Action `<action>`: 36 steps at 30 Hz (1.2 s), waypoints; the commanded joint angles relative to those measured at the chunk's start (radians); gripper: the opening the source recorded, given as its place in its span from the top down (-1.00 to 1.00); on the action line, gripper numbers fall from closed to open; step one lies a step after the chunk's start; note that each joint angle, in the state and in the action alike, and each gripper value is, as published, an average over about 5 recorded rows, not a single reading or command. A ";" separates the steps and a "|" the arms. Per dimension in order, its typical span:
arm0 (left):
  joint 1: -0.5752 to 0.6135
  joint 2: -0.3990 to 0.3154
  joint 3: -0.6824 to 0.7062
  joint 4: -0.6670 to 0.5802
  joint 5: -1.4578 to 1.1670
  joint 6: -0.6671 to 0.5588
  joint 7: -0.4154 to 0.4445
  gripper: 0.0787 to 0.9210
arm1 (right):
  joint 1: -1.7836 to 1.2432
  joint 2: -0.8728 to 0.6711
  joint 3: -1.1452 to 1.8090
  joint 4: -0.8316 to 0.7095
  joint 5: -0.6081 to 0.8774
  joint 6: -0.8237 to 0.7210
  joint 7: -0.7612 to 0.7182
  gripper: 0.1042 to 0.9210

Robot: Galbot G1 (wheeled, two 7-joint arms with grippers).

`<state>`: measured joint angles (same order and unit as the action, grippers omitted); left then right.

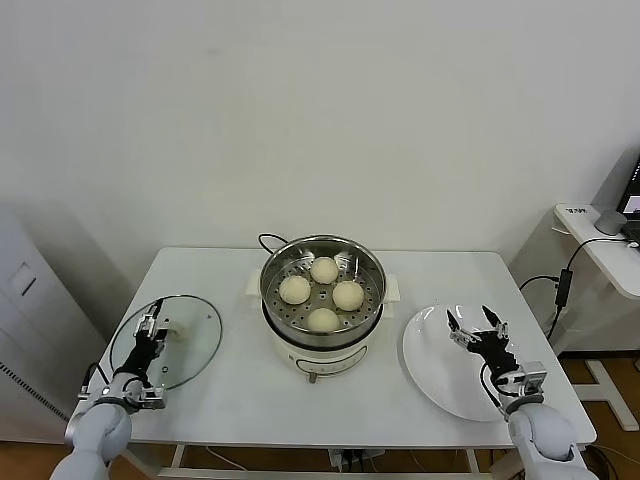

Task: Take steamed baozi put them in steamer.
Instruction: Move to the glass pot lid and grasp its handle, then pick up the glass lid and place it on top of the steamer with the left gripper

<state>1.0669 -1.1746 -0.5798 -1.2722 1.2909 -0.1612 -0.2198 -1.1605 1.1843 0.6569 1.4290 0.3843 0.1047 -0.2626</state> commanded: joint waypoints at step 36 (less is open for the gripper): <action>0.001 0.227 0.192 -0.606 -0.249 0.363 0.334 0.92 | -0.011 -0.012 0.016 0.039 0.005 -0.006 -0.005 -0.76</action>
<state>1.1136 -1.0241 -0.4893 -1.7018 1.0915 0.0437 -0.0305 -1.1734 1.1760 0.6703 1.4666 0.3862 0.0984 -0.2672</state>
